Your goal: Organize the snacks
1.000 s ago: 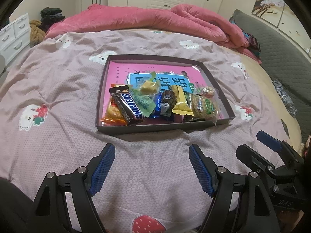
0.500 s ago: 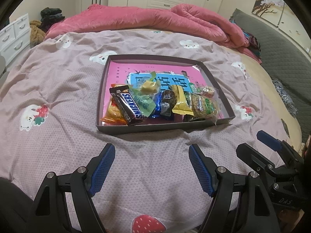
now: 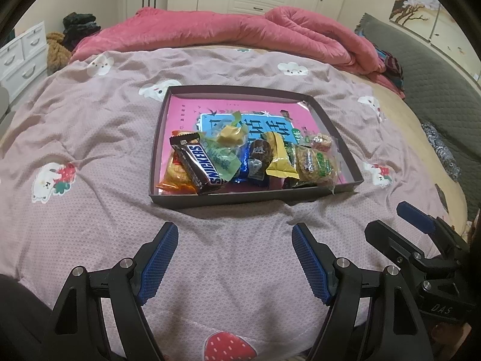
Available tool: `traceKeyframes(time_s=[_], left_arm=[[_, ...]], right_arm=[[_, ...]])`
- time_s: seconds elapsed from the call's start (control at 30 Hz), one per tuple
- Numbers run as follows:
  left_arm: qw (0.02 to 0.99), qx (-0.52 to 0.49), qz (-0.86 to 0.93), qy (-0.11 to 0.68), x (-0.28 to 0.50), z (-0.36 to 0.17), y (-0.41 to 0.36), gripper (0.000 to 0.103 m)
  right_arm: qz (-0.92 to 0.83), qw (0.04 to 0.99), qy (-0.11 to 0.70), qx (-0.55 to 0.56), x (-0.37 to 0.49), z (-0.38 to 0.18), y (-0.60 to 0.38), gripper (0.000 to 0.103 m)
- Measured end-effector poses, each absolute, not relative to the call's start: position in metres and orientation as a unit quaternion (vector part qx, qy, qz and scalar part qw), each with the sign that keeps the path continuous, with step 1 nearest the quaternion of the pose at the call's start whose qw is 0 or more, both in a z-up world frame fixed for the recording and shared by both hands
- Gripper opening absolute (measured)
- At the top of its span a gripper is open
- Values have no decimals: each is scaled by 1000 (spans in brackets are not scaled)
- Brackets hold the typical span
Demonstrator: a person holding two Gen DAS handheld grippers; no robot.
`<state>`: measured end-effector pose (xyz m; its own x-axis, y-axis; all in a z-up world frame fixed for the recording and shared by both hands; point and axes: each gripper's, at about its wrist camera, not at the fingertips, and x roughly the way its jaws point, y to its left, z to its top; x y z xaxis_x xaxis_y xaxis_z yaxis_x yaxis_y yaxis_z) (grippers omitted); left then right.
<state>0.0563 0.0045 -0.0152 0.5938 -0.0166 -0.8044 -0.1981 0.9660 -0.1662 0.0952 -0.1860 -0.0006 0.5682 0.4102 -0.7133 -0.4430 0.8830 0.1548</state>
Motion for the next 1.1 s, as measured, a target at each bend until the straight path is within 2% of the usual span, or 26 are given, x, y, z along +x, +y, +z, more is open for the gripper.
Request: traceKeyframes(time_s=[1.1], left_arm=[[885, -115, 59, 447, 55, -12, 6, 79]], right_arm=[[241, 885, 398, -20, 97, -1, -187, 97]])
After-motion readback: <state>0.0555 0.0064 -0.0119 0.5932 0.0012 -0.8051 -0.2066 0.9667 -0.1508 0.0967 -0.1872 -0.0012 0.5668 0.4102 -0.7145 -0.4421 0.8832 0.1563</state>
